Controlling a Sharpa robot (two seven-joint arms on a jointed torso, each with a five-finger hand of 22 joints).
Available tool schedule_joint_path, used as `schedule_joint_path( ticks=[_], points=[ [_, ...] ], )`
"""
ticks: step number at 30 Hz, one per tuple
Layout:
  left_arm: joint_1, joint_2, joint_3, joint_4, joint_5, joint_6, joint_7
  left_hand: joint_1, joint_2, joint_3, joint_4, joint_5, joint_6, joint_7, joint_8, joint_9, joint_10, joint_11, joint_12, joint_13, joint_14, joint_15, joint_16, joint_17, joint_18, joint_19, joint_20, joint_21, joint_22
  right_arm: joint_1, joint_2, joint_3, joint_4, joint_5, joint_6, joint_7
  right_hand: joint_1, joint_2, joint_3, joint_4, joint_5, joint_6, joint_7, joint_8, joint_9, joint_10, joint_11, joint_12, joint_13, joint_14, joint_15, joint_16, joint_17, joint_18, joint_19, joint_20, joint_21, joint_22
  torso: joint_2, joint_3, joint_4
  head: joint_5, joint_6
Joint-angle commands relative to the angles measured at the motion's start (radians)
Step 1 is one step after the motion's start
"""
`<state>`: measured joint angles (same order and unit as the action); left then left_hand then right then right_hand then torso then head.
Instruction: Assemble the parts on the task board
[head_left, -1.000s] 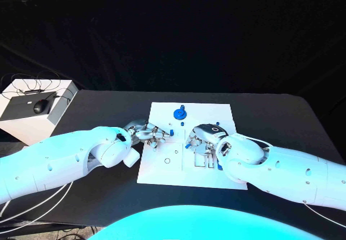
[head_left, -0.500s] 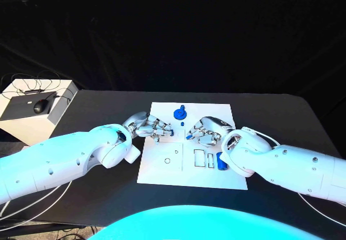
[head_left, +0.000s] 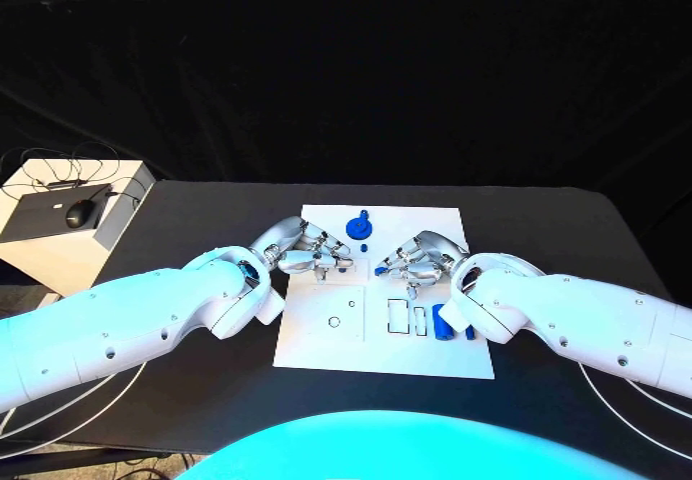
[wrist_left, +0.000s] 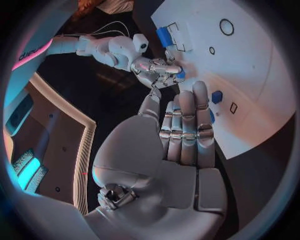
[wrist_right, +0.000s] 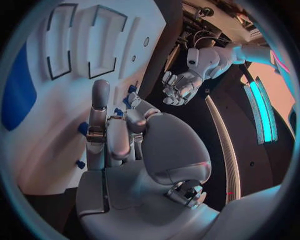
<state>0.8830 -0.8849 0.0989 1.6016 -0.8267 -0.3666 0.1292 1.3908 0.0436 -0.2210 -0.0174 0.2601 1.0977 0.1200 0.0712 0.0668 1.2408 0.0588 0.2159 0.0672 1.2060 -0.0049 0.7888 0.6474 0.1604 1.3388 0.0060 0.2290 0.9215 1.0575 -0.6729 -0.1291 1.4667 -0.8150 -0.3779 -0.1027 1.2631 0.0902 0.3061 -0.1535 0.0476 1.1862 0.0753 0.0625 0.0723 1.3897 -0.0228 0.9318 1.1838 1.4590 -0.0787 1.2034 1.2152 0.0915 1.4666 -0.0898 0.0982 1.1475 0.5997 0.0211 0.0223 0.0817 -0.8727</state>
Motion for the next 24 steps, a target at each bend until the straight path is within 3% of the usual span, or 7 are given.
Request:
schedule_joint_path(
  ticks=[1,11,24],
  points=[
    [-0.001,0.010,0.000,-0.002,-0.099,-0.025,-0.004,0.004,0.004,-0.010,0.008,-0.035,-0.005,0.006,-0.006,-0.001,0.023,-0.004,-0.022,0.001,0.013,0.000,-0.008,-0.001,-0.003,0.012,0.000,-0.004,-0.010,0.001,-0.003,0.002,0.003,0.189,0.033,0.049,0.004,0.017,-0.007,0.001,0.006,0.001,0.010,0.004,0.001,-0.008,0.002,-0.004,-0.001,-0.007,0.001,-0.004,-0.001,0.001,0.018,0.001,-0.004,-0.001,0.001,-0.0001,0.0002,-0.001,0.000],
    [-0.001,0.036,0.000,-0.007,-0.193,-0.024,-0.083,0.026,0.011,-0.010,0.006,-0.038,-0.005,0.011,-0.007,-0.002,0.050,-0.006,-0.056,0.002,0.027,-0.004,-0.013,0.007,-0.005,0.025,-0.007,0.000,-0.023,0.001,-0.014,0.005,0.022,0.305,0.046,0.086,0.004,0.033,-0.028,-0.010,0.007,-0.005,0.012,0.003,0.001,-0.013,0.004,-0.004,-0.004,-0.010,0.003,-0.004,-0.005,0.003,0.017,0.003,-0.005,0.000,0.000,-0.0001,0.0004,0.000,0.000],
    [-0.001,0.053,0.000,-0.007,-0.201,-0.013,-0.111,0.036,0.031,-0.001,-0.003,-0.037,0.013,0.007,-0.006,-0.001,0.068,-0.012,-0.069,0.002,0.030,-0.008,-0.018,0.012,-0.008,0.025,-0.012,0.005,-0.027,0.001,-0.022,0.006,0.046,0.320,0.065,0.097,0.004,0.039,-0.035,-0.017,0.006,-0.010,0.014,0.003,0.000,-0.015,0.006,-0.002,-0.004,-0.011,0.004,-0.002,-0.007,0.004,0.016,0.004,-0.005,0.001,0.001,-0.0007,0.0016,-0.003,0.000]
  ],
)
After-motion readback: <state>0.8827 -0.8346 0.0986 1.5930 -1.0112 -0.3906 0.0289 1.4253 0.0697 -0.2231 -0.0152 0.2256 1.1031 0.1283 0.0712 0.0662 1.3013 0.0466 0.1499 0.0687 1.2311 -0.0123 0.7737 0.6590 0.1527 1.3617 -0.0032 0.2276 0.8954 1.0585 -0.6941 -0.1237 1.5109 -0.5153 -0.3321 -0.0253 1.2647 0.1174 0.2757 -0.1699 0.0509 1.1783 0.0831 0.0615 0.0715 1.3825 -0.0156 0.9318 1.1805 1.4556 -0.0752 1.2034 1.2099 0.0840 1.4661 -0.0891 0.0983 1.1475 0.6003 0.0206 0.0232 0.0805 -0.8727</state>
